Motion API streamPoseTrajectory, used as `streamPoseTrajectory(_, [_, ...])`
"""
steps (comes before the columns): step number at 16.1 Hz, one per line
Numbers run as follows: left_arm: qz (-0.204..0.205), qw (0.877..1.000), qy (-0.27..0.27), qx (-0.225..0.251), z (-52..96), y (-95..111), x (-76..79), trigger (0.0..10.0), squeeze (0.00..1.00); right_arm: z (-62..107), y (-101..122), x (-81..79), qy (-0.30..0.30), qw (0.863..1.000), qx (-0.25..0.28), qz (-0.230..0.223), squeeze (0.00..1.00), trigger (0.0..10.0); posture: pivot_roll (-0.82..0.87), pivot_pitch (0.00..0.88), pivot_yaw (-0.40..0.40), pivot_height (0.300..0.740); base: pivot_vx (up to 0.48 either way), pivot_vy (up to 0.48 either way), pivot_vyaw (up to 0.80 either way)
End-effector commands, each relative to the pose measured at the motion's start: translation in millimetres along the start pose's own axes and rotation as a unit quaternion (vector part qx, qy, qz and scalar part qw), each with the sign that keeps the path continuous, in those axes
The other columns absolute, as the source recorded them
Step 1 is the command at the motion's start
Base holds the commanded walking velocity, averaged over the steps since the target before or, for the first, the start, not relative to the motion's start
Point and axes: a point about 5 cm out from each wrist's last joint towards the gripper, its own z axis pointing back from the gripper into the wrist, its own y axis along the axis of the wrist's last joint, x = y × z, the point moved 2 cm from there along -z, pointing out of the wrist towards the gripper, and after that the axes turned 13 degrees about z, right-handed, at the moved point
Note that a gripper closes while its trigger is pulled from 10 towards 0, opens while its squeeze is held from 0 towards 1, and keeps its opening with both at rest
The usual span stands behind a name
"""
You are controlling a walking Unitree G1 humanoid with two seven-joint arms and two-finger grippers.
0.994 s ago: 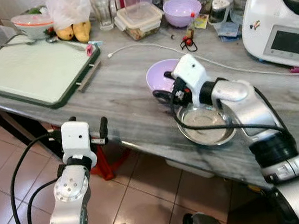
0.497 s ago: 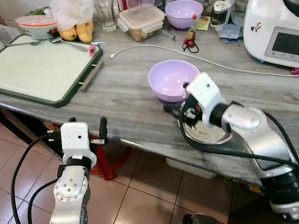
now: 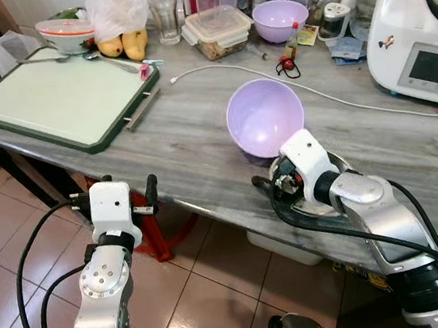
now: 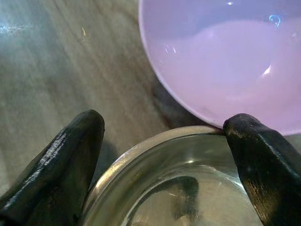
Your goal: Setting the table
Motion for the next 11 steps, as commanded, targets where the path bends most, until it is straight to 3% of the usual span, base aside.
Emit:
streamPoseTrajectory(1, [0.003, 1.0, 0.001, 0.0, 1.1, 0.8, -0.7, 10.0, 0.0, 1.2, 0.1, -1.4, -0.002, 1.0, -0.004, 0.003, 0.79, 10.0, 0.0, 0.09, 0.008, 0.74, 0.0, 0.0, 0.0])
streamPoseTrajectory(3, [0.003, 1.0, 0.001, 0.0, 0.6, 0.7, -0.9, 10.0, 0.0, 2.4, 7.3, 2.9, -0.013, 1.0, 0.011, 0.005, 0.61, 10.0, -0.01, 0.089, 0.008, 0.74, 0.0, 0.0, 0.0])
streamPoseTrajectory(4, [0.003, 1.0, 0.0, -0.001, 0.2, 0.5, -0.8, 10.0, 0.0, 2.8, 9.4, 4.6, -0.018, 1.0, 0.015, 0.007, 0.35, 10.0, -0.01, 0.088, 0.009, 0.74, 0.0, 0.0, 0.0])
streamPoseTrajectory(6, [0.004, 1.0, 0.0, -0.001, -0.4, 0.4, -0.5, 10.0, 0.0, 4.5, 15.2, 8.0, -0.026, 0.999, 0.023, 0.009, 0.0, 10.0, -0.01, 0.087, 0.009, 0.74, 0.0, 0.0, 0.0])
streamPoseTrajectory(11, [0.005, 1.0, 0.001, 0.0, -2.3, 0.1, -0.1, 10.0, 0.0, 6.8, 32.4, 21.3, -0.055, 0.997, 0.048, 0.016, 0.0, 10.0, -0.01, 0.079, 0.009, 0.74, 0.0, 0.0, 0.0])
